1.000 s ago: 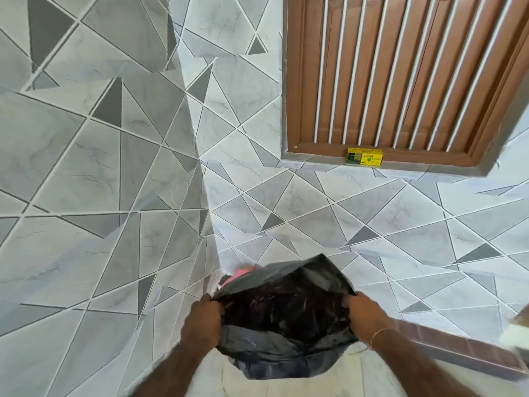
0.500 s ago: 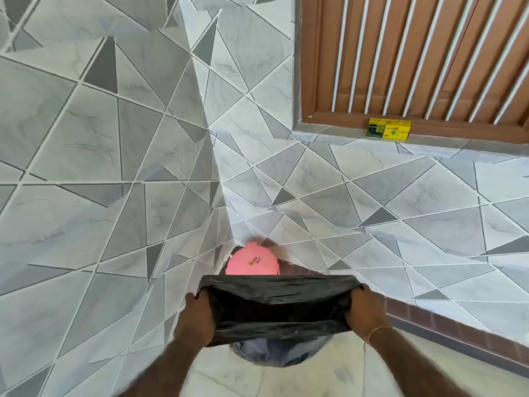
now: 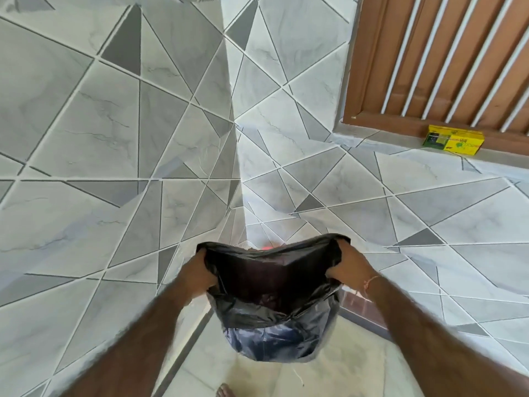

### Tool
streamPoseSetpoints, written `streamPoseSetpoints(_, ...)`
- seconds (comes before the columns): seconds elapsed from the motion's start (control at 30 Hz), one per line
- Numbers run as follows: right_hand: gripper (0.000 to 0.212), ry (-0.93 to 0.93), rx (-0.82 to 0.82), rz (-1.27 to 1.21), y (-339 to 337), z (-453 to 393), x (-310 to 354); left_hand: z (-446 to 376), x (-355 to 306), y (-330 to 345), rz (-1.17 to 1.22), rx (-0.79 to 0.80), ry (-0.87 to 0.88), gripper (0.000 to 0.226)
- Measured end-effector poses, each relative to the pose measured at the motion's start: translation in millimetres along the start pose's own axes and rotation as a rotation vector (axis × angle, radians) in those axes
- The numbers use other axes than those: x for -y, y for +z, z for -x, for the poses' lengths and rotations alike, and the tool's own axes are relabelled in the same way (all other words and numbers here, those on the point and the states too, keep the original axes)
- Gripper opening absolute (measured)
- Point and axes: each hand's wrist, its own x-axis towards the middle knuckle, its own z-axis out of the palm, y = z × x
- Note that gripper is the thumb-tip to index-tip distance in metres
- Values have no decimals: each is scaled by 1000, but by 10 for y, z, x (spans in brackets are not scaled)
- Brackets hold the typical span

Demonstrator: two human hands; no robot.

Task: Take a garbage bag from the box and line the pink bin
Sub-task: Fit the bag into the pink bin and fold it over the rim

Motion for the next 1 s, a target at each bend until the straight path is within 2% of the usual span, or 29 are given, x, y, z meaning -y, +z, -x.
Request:
streamPoseSetpoints(0.13, 43, 29, -147, 85, 30, -693, 389, -785, 31, -416, -219, 8, 99, 42)
streamPoseSetpoints(0.3, 60, 67, -288, 76, 71, -1277, 646, -1466, -26, -797, -188, 13, 146, 45)
streamPoseSetpoints(0.63, 53, 64, -410, 167, 79, -1507, 1229, -2054, -20, -1220, -145, -10, 218, 48)
streamPoseSetpoints(0.8, 26, 141, -387, 114, 283, -1591, 1288, -2156, 179, -1189, -146, 0, 228, 45)
streamPoseSetpoints(1.0, 31, 140, -186, 128, 492, -1774, 1283, -2200, 252, -1173, -273, 73, 252, 51)
